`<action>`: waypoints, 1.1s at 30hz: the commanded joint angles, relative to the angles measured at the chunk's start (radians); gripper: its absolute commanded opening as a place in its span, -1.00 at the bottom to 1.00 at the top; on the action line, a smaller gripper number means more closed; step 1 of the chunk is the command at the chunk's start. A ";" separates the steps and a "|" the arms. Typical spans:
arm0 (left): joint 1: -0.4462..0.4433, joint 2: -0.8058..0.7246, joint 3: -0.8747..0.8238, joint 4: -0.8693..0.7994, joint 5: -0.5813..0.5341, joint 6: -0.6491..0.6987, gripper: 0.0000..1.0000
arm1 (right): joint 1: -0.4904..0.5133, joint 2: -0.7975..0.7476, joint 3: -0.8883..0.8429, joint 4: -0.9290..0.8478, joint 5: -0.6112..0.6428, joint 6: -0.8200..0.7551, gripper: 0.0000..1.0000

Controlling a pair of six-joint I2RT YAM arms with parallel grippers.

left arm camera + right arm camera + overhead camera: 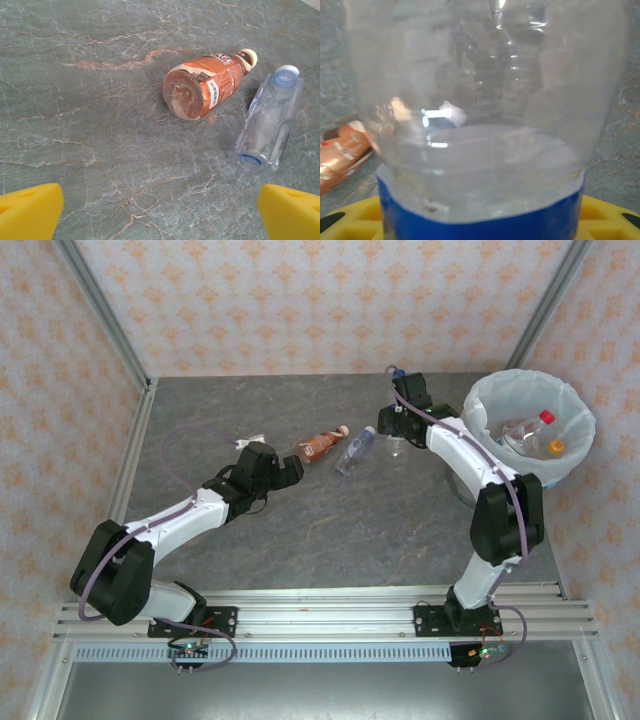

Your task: Put the plastic bottles in the bin

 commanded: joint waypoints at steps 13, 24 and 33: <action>0.010 0.019 0.025 -0.011 0.010 -0.008 1.00 | 0.010 -0.356 -0.153 0.266 -0.041 0.017 0.08; 0.011 0.042 0.042 0.021 0.042 -0.011 1.00 | 0.009 -0.590 -0.238 0.374 0.077 -0.007 0.08; 0.010 0.047 0.039 0.023 0.047 -0.017 1.00 | -0.032 -0.684 -0.211 0.384 0.216 -0.042 0.07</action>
